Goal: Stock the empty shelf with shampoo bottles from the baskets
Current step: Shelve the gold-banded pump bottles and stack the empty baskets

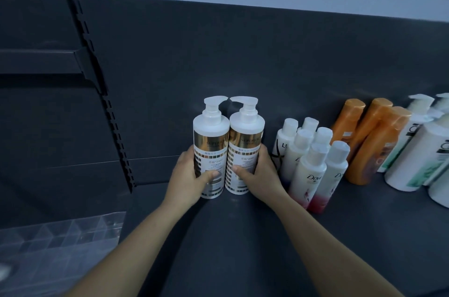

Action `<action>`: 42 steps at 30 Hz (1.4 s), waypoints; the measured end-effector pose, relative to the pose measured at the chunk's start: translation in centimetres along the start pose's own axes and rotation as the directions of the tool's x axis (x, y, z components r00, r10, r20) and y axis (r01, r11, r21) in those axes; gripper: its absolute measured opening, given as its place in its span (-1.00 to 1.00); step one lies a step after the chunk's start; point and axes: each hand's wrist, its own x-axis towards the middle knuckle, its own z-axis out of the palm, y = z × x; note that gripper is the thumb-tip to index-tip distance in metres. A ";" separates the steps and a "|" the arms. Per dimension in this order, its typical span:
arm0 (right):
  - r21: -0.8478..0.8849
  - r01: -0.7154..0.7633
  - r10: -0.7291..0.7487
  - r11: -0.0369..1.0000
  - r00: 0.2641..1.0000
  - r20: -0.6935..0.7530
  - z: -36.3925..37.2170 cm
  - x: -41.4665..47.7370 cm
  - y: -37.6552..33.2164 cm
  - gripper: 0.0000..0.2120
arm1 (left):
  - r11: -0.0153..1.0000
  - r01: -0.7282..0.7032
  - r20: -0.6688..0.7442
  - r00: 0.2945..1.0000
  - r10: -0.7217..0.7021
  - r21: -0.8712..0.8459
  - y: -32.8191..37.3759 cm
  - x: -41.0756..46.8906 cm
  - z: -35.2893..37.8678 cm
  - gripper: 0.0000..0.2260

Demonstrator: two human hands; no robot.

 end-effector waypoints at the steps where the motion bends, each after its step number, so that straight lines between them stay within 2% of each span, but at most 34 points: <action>1: -0.022 -0.006 0.006 1.000 1.000 -0.006 0.1 -0.1 -0.1 -0.40 | 1.000 -0.001 -0.018 1.000 0.002 0.018 0.0 -0.1 0.1 -0.54; 4: -0.101 -0.029 0.026 0.994 0.999 -0.031 0.3 -0.5 -0.6 -0.44 | 0.997 0.014 -0.056 0.998 -0.009 0.082 -0.2 -0.3 0.5 -0.50; 9: -0.299 -0.065 0.044 0.952 0.996 -0.074 0.6 -2.3 -1.3 -0.29 | 0.981 0.033 -0.035 0.999 -0.027 0.192 -0.2 -0.4 0.3 -0.52; 15: -0.567 -0.026 0.054 0.823 0.998 0.033 -1.0 -7.1 -1.2 -0.29 | 0.915 0.094 0.092 0.986 -0.140 0.393 0.1 -2.0 0.0 -0.47; 19: -0.676 0.026 0.030 0.737 0.997 0.072 -3.1 -10.9 -0.6 -0.32 | 0.872 0.092 0.199 0.957 -0.210 0.480 1.1 -4.7 0.3 -0.44; 24: -0.766 0.035 -0.019 0.642 0.999 0.029 -6.8 -16.3 0.2 -0.50 | 0.806 -0.105 0.310 0.946 -0.101 0.582 4.2 -9.1 1.6 -0.41; 28: -0.798 -0.016 0.030 0.602 1.000 0.003 -10.1 -21.2 1.4 -0.50 | 0.752 -0.280 0.406 0.914 0.017 0.597 7.7 -13.6 3.5 -0.39; 35: -0.793 -0.204 0.171 0.574 0.977 -0.128 -15.9 -30.6 4.4 -0.53 | 0.691 -0.511 0.560 0.808 0.184 0.510 13.2 -20.7 8.1 -0.32; 42: -0.753 -0.443 0.295 0.487 0.895 -0.336 -20.8 -40.0 7.0 -0.51 | 0.573 -0.725 0.680 0.640 0.358 0.381 16.7 -26.2 13.4 -0.45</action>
